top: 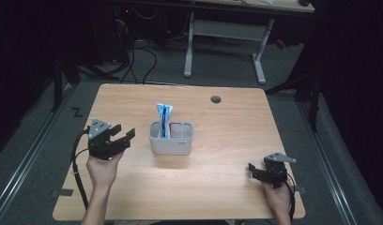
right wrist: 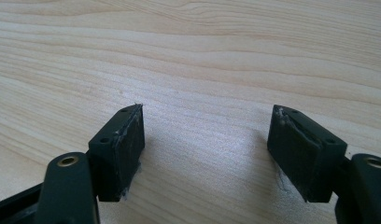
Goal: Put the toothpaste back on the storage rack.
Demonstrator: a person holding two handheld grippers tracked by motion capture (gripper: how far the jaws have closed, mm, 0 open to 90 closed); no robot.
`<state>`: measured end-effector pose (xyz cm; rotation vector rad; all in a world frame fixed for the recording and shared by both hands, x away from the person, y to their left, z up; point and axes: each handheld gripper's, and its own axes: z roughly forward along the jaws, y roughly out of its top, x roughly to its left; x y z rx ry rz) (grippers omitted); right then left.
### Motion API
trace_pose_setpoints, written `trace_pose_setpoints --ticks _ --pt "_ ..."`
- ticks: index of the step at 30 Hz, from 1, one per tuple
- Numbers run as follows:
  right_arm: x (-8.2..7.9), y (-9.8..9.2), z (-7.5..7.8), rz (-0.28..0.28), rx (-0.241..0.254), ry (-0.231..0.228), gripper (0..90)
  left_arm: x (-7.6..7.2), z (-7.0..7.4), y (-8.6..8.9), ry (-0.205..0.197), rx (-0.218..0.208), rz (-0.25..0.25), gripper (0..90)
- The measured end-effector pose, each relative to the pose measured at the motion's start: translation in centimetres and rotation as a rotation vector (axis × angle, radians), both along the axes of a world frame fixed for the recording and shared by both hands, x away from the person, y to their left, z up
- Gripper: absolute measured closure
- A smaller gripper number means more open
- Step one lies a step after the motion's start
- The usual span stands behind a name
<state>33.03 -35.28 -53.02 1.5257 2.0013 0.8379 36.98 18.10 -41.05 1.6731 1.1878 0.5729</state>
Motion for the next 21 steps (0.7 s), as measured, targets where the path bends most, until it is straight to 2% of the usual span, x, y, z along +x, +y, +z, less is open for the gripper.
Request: trace_pose_setpoints --ticks 21 --pt "0.0 0.0 0.0 0.000 0.000 0.000 27.5 -1.2 -0.9 1.4 0.008 -0.005 0.028 43.9"
